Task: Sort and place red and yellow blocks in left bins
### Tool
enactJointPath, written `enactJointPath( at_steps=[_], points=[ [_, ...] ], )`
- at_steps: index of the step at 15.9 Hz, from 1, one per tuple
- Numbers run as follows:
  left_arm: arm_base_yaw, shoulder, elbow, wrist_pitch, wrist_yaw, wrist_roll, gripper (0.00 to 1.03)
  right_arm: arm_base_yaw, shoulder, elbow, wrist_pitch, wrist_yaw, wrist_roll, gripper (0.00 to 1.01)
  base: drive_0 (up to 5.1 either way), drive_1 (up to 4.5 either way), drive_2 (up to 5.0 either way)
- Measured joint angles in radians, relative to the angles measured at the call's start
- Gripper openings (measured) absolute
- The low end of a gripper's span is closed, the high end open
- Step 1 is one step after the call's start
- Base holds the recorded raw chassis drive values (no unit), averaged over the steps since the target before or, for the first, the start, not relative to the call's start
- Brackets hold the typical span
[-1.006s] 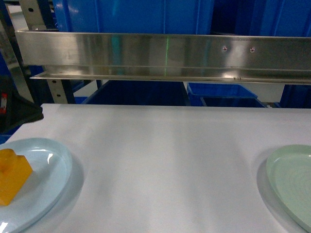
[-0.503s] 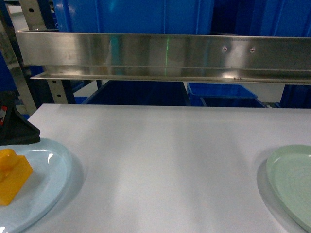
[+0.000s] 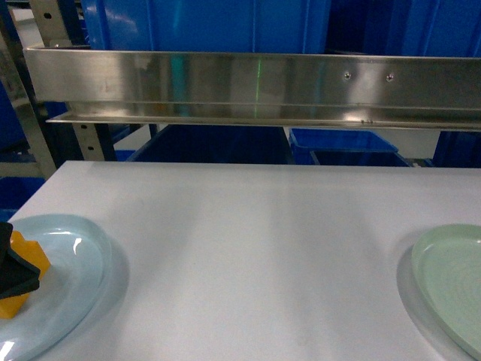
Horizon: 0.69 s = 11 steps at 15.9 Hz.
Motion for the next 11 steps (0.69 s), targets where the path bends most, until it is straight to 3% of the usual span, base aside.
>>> enactJointPath(
  at_steps=[2, 8, 11],
  points=[
    [0.0, -0.004, -0.009, 0.03, 0.0, 0.004, 0.98, 0.0, -0.002, 0.0, 0.002, 0.0, 0.0, 0.28, 0.0, 0.0, 0.0],
    [0.035, 0.094, -0.045, 0.226, -0.056, 0.103, 0.98, 0.0, 0.0, 0.0, 0.0, 0.0, 0.0, 0.28, 0.0, 0.0, 0.0],
    [0.023, 0.094, -0.043, 0.221, -0.061, 0.104, 0.98, 0.0, 0.0, 0.0, 0.0, 0.0, 0.0, 0.28, 0.0, 0.0, 0.0]
  ],
)
